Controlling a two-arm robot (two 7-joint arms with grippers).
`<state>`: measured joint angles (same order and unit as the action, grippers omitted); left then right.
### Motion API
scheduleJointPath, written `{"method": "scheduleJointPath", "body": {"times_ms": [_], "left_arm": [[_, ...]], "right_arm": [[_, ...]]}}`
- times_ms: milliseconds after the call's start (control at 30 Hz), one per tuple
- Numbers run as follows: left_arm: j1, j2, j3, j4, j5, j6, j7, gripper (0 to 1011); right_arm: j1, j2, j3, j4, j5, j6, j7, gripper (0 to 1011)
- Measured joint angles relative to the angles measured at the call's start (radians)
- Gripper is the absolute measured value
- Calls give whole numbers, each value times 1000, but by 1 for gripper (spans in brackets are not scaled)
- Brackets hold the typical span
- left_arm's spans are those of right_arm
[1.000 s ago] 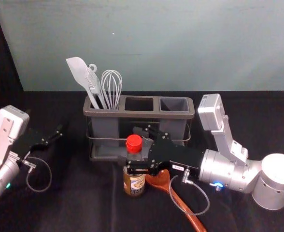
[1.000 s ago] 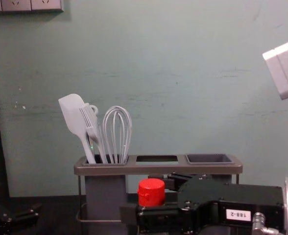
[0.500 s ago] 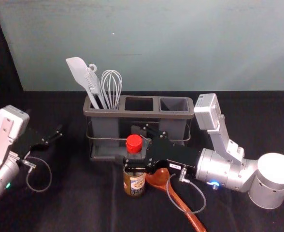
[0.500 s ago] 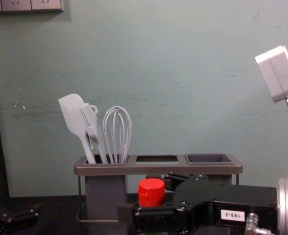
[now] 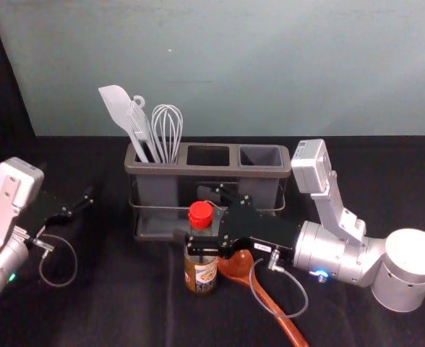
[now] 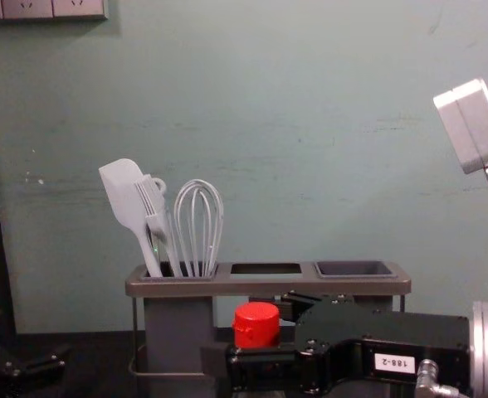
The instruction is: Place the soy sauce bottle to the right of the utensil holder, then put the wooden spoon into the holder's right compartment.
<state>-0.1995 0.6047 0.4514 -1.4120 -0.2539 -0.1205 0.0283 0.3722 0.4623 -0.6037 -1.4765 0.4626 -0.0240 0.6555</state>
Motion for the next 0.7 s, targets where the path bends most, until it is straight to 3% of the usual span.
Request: {"method": "scheduleJointPath", "body": {"times_ms": [200,700], "left_arm": [[0,0,0,0,0,0,0,1011],[0,0,0,0,0,0,0,1011]], "right_arm": [[0,1,0,-2,0,1,0,927],[-1,1,0,-3,1,2,1,456]]}}
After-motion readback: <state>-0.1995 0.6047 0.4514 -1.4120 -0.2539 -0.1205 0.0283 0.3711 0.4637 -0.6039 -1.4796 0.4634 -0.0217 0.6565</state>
